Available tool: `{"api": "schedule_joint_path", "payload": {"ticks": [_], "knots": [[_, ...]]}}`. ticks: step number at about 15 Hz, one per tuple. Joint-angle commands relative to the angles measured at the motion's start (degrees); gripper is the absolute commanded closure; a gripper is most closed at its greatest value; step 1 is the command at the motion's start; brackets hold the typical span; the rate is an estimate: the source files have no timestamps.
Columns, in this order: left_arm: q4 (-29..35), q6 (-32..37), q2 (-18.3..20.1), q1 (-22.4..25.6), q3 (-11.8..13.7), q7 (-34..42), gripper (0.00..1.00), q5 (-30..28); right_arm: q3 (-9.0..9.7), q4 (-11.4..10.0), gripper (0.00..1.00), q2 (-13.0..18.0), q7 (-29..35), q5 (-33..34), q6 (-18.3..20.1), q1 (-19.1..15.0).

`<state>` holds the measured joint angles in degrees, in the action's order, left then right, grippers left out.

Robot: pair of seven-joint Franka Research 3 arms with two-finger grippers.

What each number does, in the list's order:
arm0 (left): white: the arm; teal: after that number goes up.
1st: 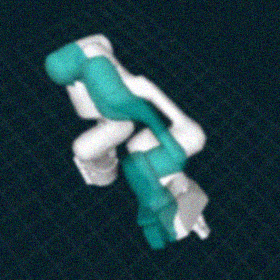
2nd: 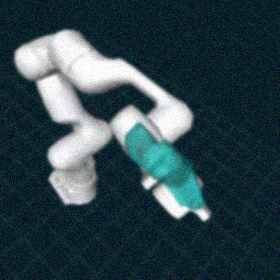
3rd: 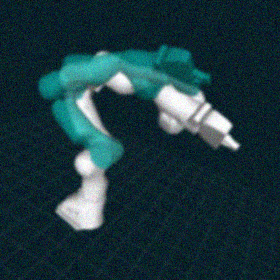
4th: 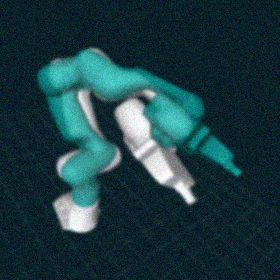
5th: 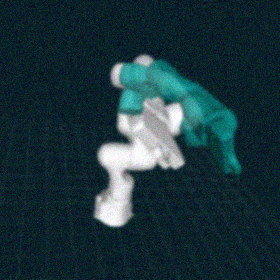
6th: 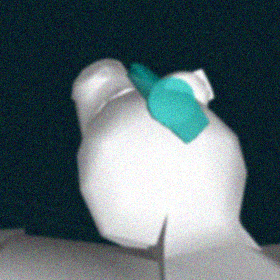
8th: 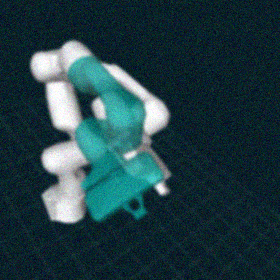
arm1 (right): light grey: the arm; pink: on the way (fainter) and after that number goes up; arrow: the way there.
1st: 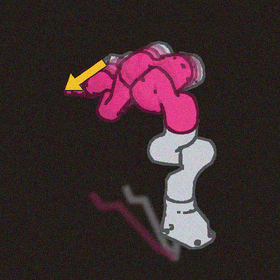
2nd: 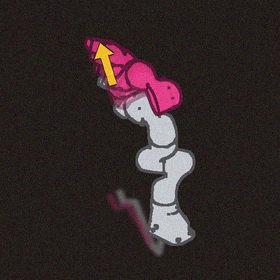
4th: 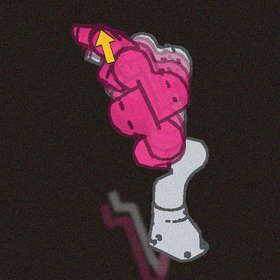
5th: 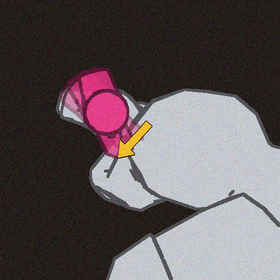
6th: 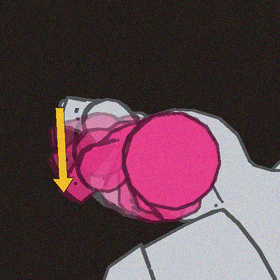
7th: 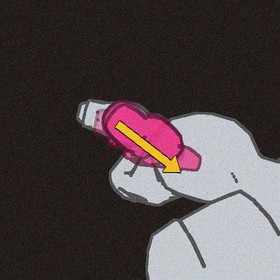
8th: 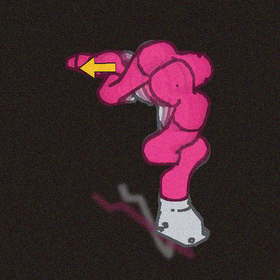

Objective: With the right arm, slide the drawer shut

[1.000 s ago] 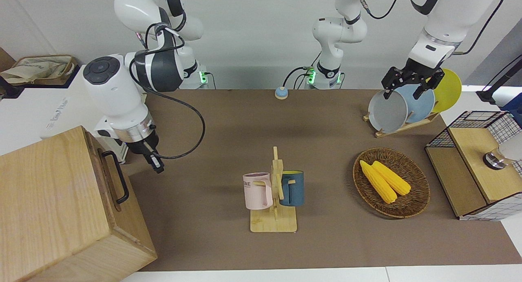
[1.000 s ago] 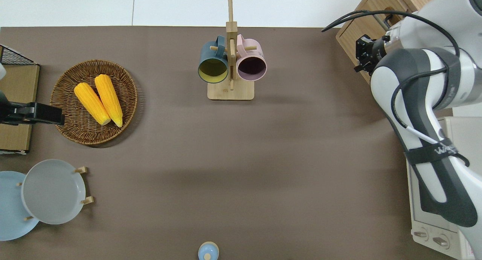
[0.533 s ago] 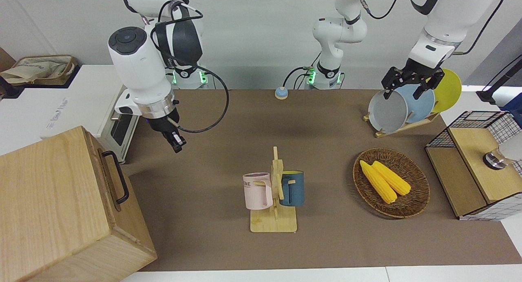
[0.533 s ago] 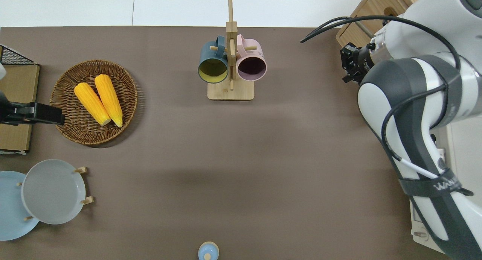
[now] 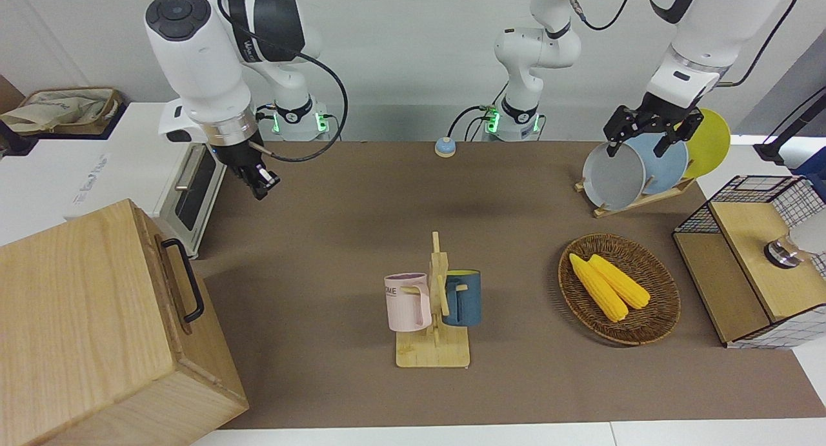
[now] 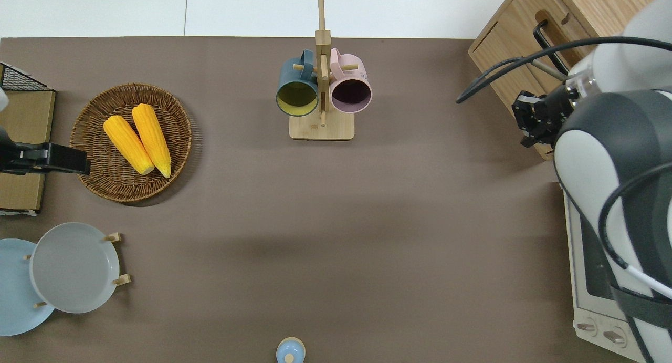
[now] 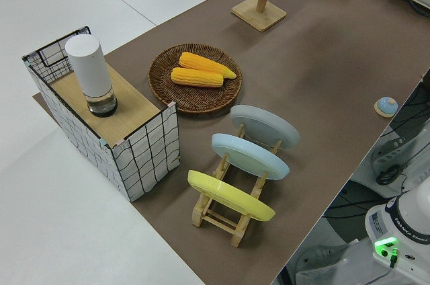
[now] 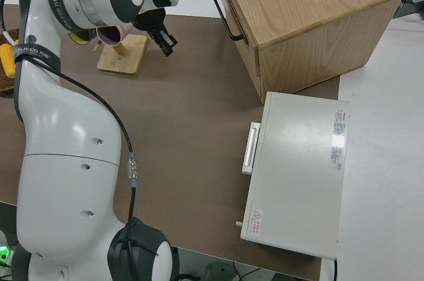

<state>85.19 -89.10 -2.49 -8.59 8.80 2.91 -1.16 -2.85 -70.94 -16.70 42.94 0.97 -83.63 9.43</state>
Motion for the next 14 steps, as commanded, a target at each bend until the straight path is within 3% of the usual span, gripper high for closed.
{"api": "schedule_joint_path", "payload": {"ticks": [1, 4, 5, 10, 14], "knots": [[-1.2, 0.0, -0.8, -1.0, 1.0, 0.4, 0.0, 0.7, -3.03, -5.5, 1.0, 4.9, -12.6, 0.3, 0.7, 0.2], [-1.2, 0.0, -0.8, -1.0, 1.0, 0.4, 0.0, 0.7, -3.91, -7.7, 1.0, 7.1, -23.1, 0.5, 1.4, -0.4], [-1.2, 0.0, -0.8, -1.0, 1.0, 0.4, 0.0, 0.7, -4.96, -8.2, 1.0, 7.5, -25.6, 0.5, 2.0, -0.3], [-1.2, 0.0, -0.8, -1.0, 1.0, 0.4, 0.0, 0.7, -7.43, -8.3, 1.0, 8.3, -38.1, 0.3, 1.9, -0.7], [-1.2, 0.0, -0.8, -1.0, 1.0, 0.4, 0.0, 0.7, -10.68, -8.2, 1.0, 8.2, -45.9, -0.4, 1.4, -1.3]]}}
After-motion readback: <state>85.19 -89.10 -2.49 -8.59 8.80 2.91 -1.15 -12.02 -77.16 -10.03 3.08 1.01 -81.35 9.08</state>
